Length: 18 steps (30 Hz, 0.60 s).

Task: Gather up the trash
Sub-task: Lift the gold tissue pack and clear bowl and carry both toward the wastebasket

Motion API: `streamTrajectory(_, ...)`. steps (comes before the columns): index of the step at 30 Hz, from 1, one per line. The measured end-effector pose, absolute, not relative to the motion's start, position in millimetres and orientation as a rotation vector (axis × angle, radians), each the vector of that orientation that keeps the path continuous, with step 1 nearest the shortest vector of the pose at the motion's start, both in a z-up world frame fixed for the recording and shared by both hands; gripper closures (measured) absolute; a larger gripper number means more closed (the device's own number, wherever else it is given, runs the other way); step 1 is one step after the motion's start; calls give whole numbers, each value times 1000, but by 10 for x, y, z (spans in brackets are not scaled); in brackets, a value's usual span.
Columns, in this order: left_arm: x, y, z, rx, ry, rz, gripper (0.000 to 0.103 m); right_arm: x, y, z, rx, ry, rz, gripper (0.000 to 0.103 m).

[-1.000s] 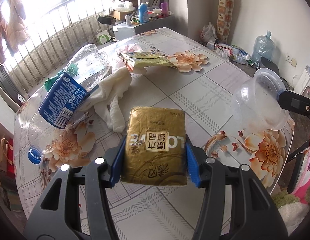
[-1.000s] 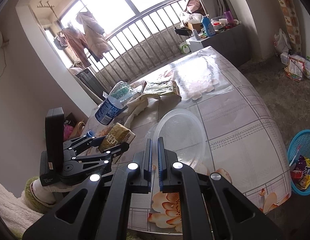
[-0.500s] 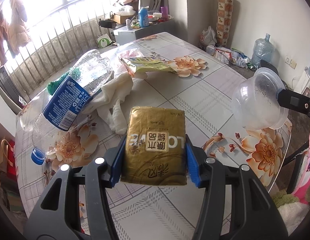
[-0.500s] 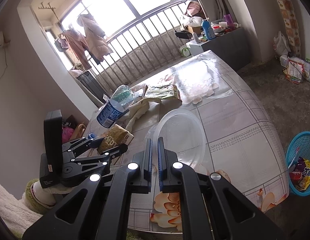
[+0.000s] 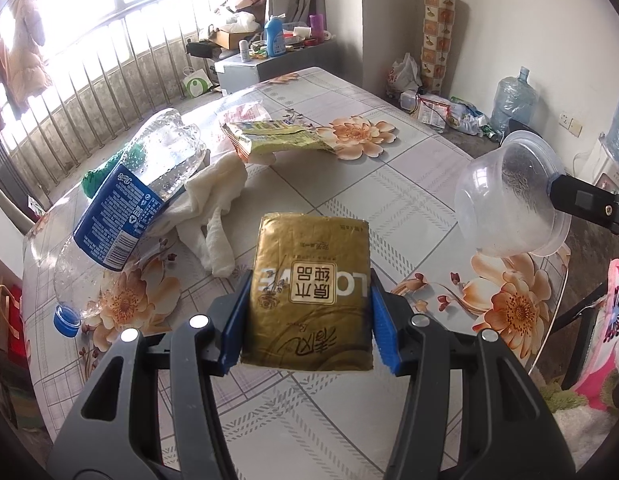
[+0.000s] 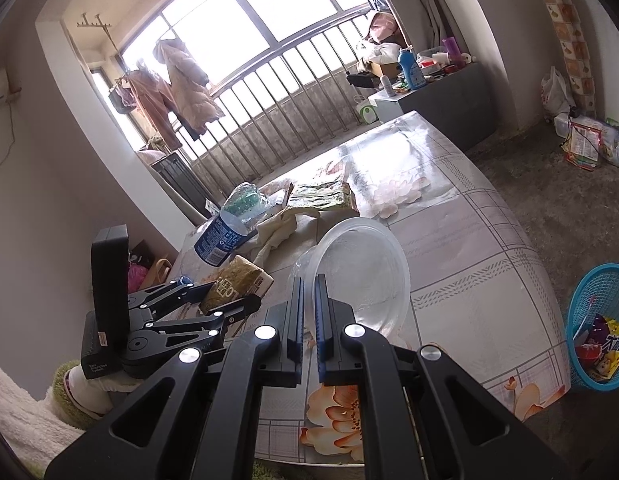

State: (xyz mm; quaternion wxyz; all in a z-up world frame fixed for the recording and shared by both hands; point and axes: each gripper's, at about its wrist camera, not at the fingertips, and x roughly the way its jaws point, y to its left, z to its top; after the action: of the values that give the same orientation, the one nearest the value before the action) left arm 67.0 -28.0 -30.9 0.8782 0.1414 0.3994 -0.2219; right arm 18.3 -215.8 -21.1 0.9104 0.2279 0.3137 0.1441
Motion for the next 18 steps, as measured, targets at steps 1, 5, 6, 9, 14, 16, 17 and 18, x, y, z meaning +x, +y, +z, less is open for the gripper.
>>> streamTrajectory(1,666,-296,-306,298,833,-466,53,174,-2169,-209,472,644,297,97)
streamTrajectory(5,655,-350,-296,309,831,-474,52,150,-2213,-216,481,637,292,97)
streamTrajectory(6,656,-362,-292,311,831,-476,52,142,-2223,-216,483,634,291,97)
streamTrajectory(9,657,-416,-275,318,829,-490,52,116,-2271,-216,489,626,287,97)
streamTrajectory(14,703,-576,-179,329,814,-544,53,68,-2351,-190,503,603,268,97)
streamTrajectory(16,739,-685,-123,326,808,-577,53,24,-2424,-164,511,585,255,97)
streamTrajectory(17,762,-750,-97,324,807,-596,53,1,-2465,-151,515,576,246,97)
streamTrajectory(18,789,-815,-73,320,806,-615,53,-23,-2515,-135,519,566,235,97)
